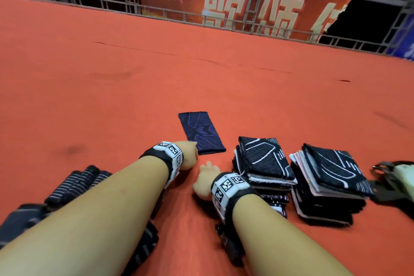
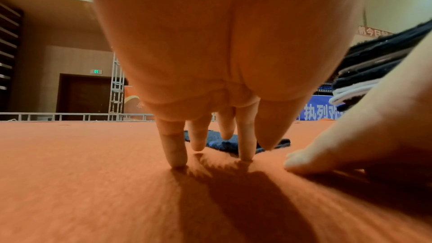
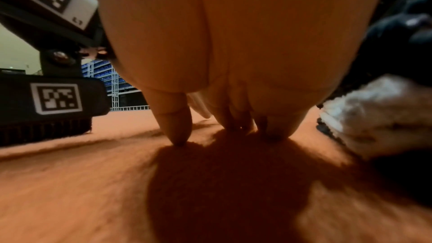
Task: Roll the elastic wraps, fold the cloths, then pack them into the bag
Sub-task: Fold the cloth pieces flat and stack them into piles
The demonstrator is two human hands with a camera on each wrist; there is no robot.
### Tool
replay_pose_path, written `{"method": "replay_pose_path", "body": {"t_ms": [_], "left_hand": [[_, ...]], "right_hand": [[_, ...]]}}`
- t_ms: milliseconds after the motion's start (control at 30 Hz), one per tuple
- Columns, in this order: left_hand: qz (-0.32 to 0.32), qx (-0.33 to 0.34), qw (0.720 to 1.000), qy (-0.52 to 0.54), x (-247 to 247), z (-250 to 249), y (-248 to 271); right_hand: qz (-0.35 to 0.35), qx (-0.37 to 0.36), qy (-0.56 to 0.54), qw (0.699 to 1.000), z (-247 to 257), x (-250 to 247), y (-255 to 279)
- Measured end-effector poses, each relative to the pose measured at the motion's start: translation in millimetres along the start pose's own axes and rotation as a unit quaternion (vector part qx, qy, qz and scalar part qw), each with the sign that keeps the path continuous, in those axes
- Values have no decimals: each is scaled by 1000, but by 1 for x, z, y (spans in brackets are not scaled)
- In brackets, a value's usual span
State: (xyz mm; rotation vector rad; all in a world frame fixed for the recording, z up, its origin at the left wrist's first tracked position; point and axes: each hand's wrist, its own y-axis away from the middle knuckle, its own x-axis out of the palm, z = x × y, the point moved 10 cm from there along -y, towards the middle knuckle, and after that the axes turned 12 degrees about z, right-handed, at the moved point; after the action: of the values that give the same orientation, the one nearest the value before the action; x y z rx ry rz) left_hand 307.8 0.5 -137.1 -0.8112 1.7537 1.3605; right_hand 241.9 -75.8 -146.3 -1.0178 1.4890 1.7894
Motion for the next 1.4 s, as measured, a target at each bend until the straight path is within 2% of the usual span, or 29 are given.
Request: {"method": "replay_pose_path", "body": {"t_ms": [133,333,567,667,800,1000,1133,1267,1400], "left_hand": [[10,-27,999,-16,5,4,-8],[-43,-28,998,24,-13,8,5],[-191,-6,974,120,-68,20,79],[-239,-3,956,170,-81,26,111],[-277,10,936,217,-93,31,146],[-313,50,911,264,-108,25,195],[-317,85,870,368,-107,21,218],[-271,161,798,514,-97,4,232],[-225,229,764,560,-93,-27,255]], "right_hand": [[7,10,-15,1000,0,7,-9],[14,2,-40,999,-5,12,-15],[-31,-8,-85,996,-3,16,1],[-5,-19,-104,994,-5,16,16],[14,-40,-176,983,-14,7,42],[-65,-62,-279,956,-24,-20,79],[-114,-81,-336,931,-25,-34,103],[-178,-87,-381,903,-40,-50,134],[-208,-92,-436,871,-62,-60,151]]}}
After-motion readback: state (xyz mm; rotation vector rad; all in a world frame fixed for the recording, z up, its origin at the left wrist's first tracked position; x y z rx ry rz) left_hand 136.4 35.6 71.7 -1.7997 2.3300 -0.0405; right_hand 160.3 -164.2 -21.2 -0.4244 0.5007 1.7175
